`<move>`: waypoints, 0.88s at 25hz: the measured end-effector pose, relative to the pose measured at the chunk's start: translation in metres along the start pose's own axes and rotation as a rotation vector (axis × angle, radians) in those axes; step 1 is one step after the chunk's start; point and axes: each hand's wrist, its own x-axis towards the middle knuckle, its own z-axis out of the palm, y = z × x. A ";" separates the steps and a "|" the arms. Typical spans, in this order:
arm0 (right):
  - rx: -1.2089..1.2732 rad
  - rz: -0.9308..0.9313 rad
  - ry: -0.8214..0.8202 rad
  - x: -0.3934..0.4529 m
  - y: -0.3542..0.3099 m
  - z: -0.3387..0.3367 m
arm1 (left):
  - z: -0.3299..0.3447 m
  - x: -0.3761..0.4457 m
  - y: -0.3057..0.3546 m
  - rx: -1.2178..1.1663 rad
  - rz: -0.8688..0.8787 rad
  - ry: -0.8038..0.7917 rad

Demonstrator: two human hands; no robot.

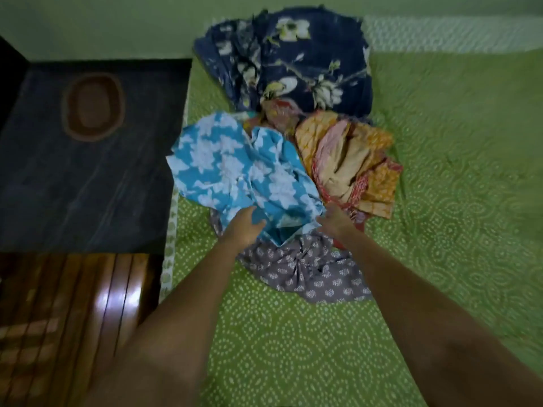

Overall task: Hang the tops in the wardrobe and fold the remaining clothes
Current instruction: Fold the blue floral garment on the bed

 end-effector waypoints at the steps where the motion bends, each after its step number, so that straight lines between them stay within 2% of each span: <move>1: 0.033 -0.007 -0.004 0.016 0.001 0.010 | 0.010 0.015 -0.011 0.190 0.076 -0.064; 3: 0.065 -0.027 0.006 0.046 0.002 0.029 | 0.027 0.046 -0.030 0.446 0.180 -0.126; 6: 0.109 -0.052 0.023 0.067 -0.005 0.046 | 0.039 0.072 -0.034 0.561 0.194 -0.061; 9: -0.093 -0.170 0.047 0.055 -0.008 0.052 | 0.033 0.071 -0.034 0.764 0.145 -0.153; 11: -0.284 -0.285 -0.138 0.032 -0.009 0.054 | 0.032 0.055 -0.043 0.833 0.109 -0.244; 12: -0.379 -0.359 -0.264 0.017 -0.008 0.056 | 0.032 0.046 -0.049 0.827 0.089 -0.240; 14: -0.506 -0.404 -0.495 -0.013 -0.002 0.063 | 0.032 0.029 -0.060 0.763 -0.002 -0.155; 16: -0.808 -0.426 -0.694 -0.039 0.008 0.072 | 0.028 0.022 -0.064 0.643 -0.132 -0.017; 18: -1.063 -0.350 -0.847 -0.060 0.022 0.077 | 0.021 0.017 -0.061 0.476 -0.259 0.170; 20: -1.183 -0.285 -0.801 -0.065 0.034 0.067 | 0.013 0.016 -0.049 0.280 -0.268 0.331; 22: -1.255 -0.240 -0.566 -0.051 0.035 0.050 | 0.010 0.015 -0.034 0.253 -0.134 0.413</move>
